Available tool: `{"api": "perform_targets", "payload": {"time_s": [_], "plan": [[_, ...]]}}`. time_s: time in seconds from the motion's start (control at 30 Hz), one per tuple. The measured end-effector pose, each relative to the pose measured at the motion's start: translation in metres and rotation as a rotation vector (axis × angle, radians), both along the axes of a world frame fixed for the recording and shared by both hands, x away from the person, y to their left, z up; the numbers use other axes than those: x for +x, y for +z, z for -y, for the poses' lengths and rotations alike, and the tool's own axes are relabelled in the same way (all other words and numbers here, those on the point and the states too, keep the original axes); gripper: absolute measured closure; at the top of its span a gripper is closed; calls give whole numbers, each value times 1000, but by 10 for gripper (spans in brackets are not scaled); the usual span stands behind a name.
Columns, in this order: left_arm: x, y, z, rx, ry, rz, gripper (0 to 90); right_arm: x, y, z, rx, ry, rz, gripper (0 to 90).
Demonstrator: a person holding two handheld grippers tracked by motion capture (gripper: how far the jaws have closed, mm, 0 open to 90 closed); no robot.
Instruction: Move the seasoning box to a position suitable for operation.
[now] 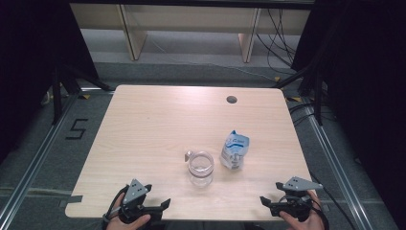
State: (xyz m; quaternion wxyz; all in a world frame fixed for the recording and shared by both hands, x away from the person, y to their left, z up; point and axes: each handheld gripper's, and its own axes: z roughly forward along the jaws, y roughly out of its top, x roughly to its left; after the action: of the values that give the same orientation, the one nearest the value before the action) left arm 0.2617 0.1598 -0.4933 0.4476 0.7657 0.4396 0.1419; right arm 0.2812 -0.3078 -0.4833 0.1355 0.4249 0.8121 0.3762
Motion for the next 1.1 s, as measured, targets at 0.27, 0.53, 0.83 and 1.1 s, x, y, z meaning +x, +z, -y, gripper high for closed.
{"api": "perform_targets", "payload": {"time_s": [0.27, 0.53, 0.83, 1.1], "plan": [[3, 2, -2, -6, 5, -2, 152, 0, 0, -1, -17, -5, 6, 178], [7, 4, -2, -8, 11, 0, 156, -1, 1, 0, -8, -18, 0, 179], [22, 15, 4, -41, 14, 19, 167, 0, 1, 0, -26, -5, 22, 190], [44, 30, 16, -38, -5, 28, 190, 1, 1, 1, -26, -5, 23, 220]]}}
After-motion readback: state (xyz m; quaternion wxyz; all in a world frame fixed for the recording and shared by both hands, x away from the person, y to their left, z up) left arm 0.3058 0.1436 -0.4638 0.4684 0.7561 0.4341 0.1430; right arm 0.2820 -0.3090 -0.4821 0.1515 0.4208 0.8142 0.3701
